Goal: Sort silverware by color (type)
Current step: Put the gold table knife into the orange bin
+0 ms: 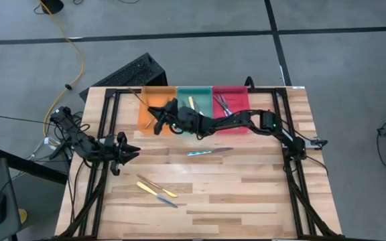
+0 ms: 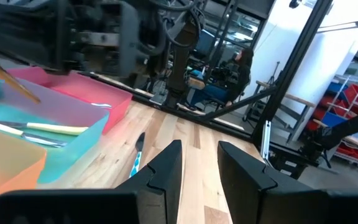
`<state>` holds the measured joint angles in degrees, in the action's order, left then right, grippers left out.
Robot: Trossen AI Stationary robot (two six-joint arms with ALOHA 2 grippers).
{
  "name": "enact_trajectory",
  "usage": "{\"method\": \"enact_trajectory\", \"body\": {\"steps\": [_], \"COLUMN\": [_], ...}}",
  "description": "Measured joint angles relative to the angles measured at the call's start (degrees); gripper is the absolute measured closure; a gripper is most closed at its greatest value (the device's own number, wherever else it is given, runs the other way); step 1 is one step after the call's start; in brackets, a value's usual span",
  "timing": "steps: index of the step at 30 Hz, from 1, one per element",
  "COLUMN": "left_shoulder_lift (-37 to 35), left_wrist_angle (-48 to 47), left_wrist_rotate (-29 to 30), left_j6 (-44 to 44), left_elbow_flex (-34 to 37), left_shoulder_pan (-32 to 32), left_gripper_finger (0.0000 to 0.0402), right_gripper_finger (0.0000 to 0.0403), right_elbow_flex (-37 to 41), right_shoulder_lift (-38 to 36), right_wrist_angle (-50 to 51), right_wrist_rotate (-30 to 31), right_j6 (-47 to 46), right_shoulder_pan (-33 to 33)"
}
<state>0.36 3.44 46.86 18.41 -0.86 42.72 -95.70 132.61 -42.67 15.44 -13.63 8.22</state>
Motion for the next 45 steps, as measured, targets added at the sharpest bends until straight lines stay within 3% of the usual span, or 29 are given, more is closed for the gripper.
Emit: {"method": "enact_trajectory", "body": {"steps": [7, 19, 30, 37, 45], "left_shoulder_lift": [0.0, 0.0, 0.0, 0.0, 0.0], "left_wrist_angle": [0.0, 0.0, 0.0, 0.0, 0.0], "left_wrist_rotate": [0.1, 0.2, 0.3, 0.3, 0.3], "left_j6": [-0.4, -1.9, -1.8, -2.3, -3.8], "left_elbow_flex": [0.0, 0.0, 0.0, 0.0, 0.0], "left_shoulder_pan": [0.0, 0.0, 0.0, 0.0, 0.0], "left_gripper_finger": [0.0312, 0.0312, 0.0312, 0.0312, 0.0312], "right_gripper_finger": [0.0363, 0.0363, 0.0363, 0.0363, 0.0363], "right_elbow_flex": [0.0, 0.0, -6.1, -7.5, -7.5], "right_shoulder_lift": [0.0, 0.0, 7.2, 7.4, 7.3], "right_wrist_angle": [10.0, 15.6, 15.4, 22.7, 30.1], "right_wrist_rotate": [7.1, 10.0, 10.4, 15.9, 14.3], "right_j6": [-3.4, -8.0, -11.5, -11.4, -17.2], "right_shoulder_pan": [0.9, 1.6, 1.1, 1.3, 2.5]}}
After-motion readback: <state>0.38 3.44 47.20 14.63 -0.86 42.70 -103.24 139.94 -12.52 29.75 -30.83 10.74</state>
